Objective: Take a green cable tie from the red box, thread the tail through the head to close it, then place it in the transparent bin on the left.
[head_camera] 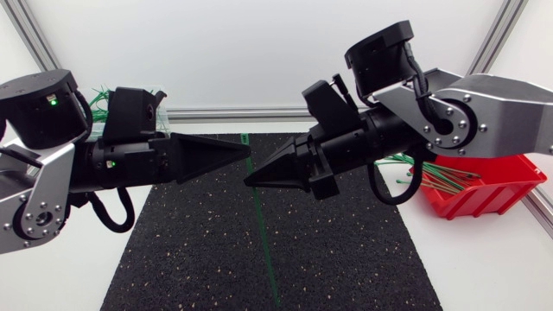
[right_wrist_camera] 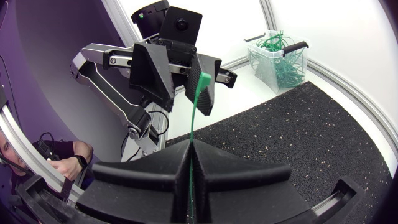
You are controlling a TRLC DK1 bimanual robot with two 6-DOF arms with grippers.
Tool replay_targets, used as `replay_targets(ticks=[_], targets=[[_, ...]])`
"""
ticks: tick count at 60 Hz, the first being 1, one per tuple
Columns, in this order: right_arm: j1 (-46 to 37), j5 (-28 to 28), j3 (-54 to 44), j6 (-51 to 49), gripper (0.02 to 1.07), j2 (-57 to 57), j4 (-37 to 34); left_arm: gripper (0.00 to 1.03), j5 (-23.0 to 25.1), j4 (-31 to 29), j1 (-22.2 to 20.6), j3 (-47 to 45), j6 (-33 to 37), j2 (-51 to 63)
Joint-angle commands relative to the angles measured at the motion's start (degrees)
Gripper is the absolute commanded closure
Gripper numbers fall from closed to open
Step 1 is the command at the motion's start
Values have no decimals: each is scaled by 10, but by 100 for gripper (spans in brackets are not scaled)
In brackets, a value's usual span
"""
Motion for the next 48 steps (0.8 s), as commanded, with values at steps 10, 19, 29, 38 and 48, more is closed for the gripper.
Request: replay_targets(ticks=[10,19,29,38,48], targets=[[7,-5,-10,13,102,2,6,84,8,11,1,-11,-11,13],[6,-5,-11,14,102,-2,8,96,8,12,1,-11,-12,15],[6,-5,-13,14,102,-4,9,96,8,12,1,-13,-13,16],[7,-5,-15,14,102,-4,9,96,8,12,0,-12,-16,15],[7,-5,-15,14,102,-5,10,99,8,11,-1,-12,-17,15]])
